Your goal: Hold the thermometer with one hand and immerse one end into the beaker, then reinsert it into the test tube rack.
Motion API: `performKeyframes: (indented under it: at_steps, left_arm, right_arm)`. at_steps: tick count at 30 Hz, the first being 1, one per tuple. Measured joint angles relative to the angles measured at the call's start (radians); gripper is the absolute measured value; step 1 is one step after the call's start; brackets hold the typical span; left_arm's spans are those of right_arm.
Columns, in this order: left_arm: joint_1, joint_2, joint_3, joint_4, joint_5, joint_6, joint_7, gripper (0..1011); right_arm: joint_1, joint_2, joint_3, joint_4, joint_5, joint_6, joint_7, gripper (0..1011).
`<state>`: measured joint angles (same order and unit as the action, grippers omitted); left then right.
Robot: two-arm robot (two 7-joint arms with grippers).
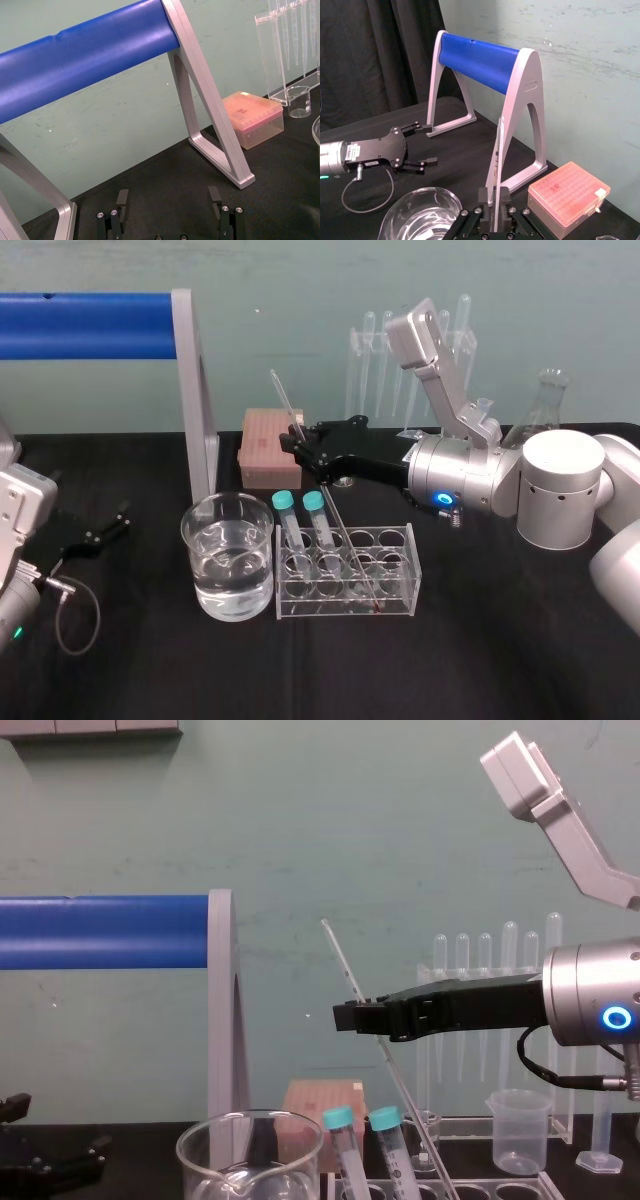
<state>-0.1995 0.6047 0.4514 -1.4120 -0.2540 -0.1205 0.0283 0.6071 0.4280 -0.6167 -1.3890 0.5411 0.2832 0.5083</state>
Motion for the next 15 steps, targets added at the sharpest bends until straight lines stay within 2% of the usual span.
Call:
performKeyframes:
  at_steps: [5,10,15]
  left_arm:
    - [0.000,0.000,0.000,0.000,0.000,0.000,0.000,1008]
    - [0.000,0.000,0.000,0.000,0.000,0.000,0.000,1008]
    - [0.000,0.000,0.000,0.000,0.000,0.000,0.000,1008]
  right_arm:
    - [-0.005,-0.002,0.003,0.000,0.000,-0.005,0.001,54]
    - [-0.018,-0.003,0.015,-0.006,-0.009,-0.027,-0.003,54]
    - [-0.040,-0.001,0.039,-0.034,-0.015,-0.080,-0.005,54]
